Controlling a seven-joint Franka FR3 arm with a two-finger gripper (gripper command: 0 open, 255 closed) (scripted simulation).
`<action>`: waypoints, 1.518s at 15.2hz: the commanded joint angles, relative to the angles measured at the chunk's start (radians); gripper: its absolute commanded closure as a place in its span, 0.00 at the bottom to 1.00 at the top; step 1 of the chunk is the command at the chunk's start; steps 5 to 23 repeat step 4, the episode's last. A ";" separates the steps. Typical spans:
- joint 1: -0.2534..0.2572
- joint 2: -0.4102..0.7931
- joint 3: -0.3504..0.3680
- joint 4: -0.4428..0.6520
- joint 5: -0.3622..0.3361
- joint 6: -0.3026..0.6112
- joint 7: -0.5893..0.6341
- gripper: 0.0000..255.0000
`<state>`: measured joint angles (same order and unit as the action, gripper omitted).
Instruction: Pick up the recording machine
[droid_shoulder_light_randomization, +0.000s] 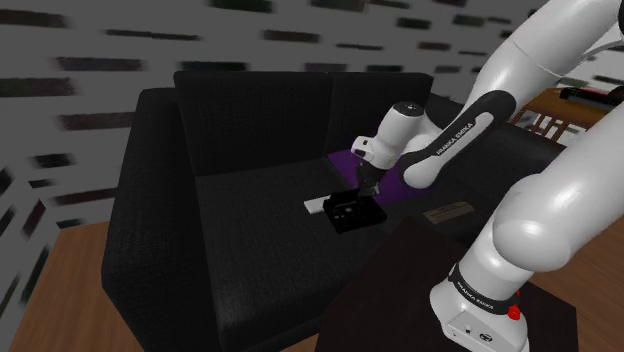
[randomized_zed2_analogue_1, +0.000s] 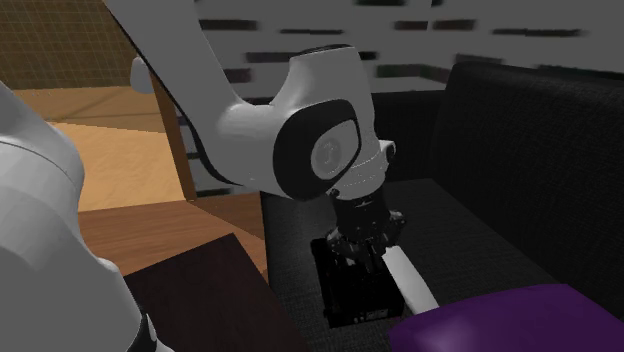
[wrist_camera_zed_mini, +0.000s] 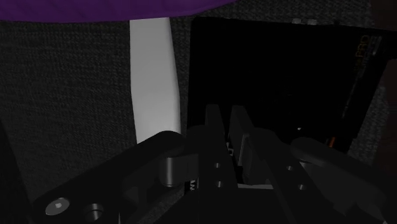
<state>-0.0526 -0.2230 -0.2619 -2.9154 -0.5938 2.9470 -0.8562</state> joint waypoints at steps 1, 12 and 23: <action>0.022 -0.051 -0.014 -0.007 0.034 -0.044 -0.032 1.00; 0.033 -0.075 -0.020 -0.007 0.049 -0.069 -0.045 1.00; 0.033 -0.075 -0.020 -0.007 0.049 -0.069 -0.045 1.00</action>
